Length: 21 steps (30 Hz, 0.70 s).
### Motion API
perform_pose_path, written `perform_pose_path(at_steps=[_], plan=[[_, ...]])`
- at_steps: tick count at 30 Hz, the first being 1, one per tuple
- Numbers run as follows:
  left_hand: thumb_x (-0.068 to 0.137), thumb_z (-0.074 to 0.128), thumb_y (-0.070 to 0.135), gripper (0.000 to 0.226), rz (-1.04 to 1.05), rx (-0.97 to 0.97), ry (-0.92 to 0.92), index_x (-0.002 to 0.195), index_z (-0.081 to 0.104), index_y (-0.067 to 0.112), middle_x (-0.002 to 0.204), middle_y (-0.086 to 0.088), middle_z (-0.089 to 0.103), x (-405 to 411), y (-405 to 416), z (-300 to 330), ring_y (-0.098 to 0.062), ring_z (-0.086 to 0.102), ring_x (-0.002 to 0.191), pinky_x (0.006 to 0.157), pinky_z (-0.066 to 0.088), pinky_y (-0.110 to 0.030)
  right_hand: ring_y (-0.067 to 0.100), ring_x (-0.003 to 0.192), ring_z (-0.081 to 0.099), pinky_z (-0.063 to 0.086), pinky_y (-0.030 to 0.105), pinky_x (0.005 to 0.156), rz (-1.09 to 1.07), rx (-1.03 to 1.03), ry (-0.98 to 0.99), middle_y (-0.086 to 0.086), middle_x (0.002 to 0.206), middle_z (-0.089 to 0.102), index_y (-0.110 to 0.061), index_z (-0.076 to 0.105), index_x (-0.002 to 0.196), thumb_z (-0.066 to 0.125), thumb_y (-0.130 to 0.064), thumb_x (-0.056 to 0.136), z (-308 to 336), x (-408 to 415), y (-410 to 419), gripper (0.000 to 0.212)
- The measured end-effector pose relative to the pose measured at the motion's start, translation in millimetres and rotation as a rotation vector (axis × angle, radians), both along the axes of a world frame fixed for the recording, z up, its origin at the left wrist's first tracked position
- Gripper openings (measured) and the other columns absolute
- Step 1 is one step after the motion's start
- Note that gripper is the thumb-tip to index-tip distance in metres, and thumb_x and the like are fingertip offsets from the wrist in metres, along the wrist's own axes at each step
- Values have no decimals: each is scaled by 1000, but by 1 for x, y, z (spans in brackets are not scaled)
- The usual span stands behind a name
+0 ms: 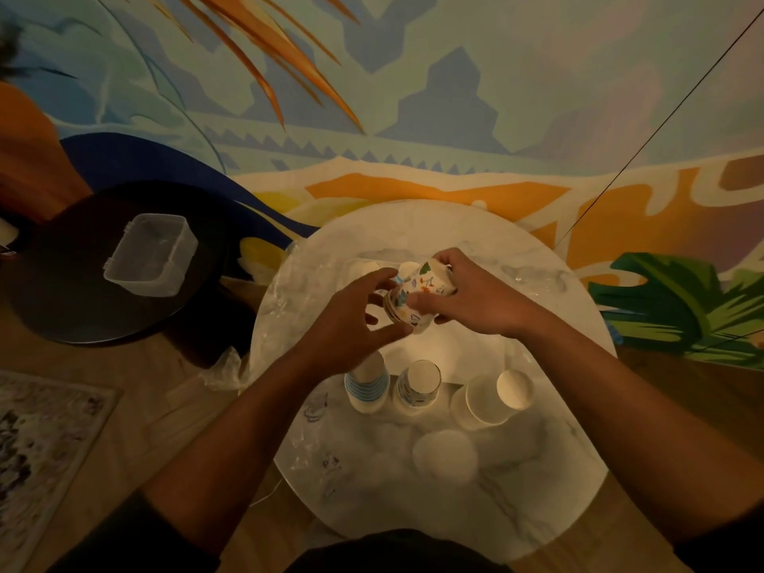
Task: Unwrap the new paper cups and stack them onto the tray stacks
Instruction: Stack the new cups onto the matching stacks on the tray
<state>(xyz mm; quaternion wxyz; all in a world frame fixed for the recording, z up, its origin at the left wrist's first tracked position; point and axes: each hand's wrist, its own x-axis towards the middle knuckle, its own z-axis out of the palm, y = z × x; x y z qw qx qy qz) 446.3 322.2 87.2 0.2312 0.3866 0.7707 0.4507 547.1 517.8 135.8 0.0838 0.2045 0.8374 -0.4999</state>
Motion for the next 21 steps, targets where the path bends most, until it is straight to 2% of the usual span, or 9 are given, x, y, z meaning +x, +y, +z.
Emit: perform_pose_path(at_steps=[3, 7, 12, 17, 19, 21], plan=[[81, 85, 25, 72, 17, -2, 52, 144, 49, 23, 134, 9, 56, -23, 5, -3, 3, 59, 109, 83, 56, -17, 16, 103, 67, 63, 40, 82, 0, -8, 14, 0, 121, 59, -23, 36, 137, 72, -44, 89, -2, -20, 2, 63], [81, 85, 20, 69, 34, 6, 72, 142, 52, 22, 130, 8, 56, -53, 9, -15, 0, 60, 107, 83, 57, -21, 19, 113, 61, 58, 41, 94, 37, 57, 24, 3, 130, 56, -23, 38, 140, 70, -37, 92, -9, -50, 8, 60], [80, 85, 22, 75, 71, -20, 135, 145, 48, 14, 134, 1, 59, -90, 24, -41, -12, 60, 108, 82, 56, -26, 16, 106, 61, 55, 34, 88, 85, 178, 103, -2, 123, 60, -22, 47, 134, 77, -39, 87, -20, -93, 12, 58], [79, 86, 24, 71, 127, -72, 157, 141, 53, 16, 130, -3, 63, -119, 41, -70, -17, 60, 102, 84, 56, -36, 22, 119, 54, 47, 32, 92, 96, 265, 75, 5, 138, 52, -19, 45, 143, 74, -38, 88, -51, -135, 19, 65], [79, 86, 24, 70, 139, -96, 147, 140, 53, 15, 129, -5, 64, -128, 46, -80, -16, 60, 101, 85, 55, -37, 23, 121, 53, 45, 32, 93, 93, 275, 70, 7, 141, 50, -18, 44, 145, 73, -36, 88, -65, -147, 20, 67], [80, 86, 22, 69, 135, -123, 141, 140, 53, 13, 128, -7, 64, -135, 49, -90, -15, 58, 100, 83, 52, -32, 22, 115, 56, 44, 30, 87, 81, 269, 68, 7, 139, 53, -17, 42, 146, 74, -35, 88, -76, -155, 20, 68]])
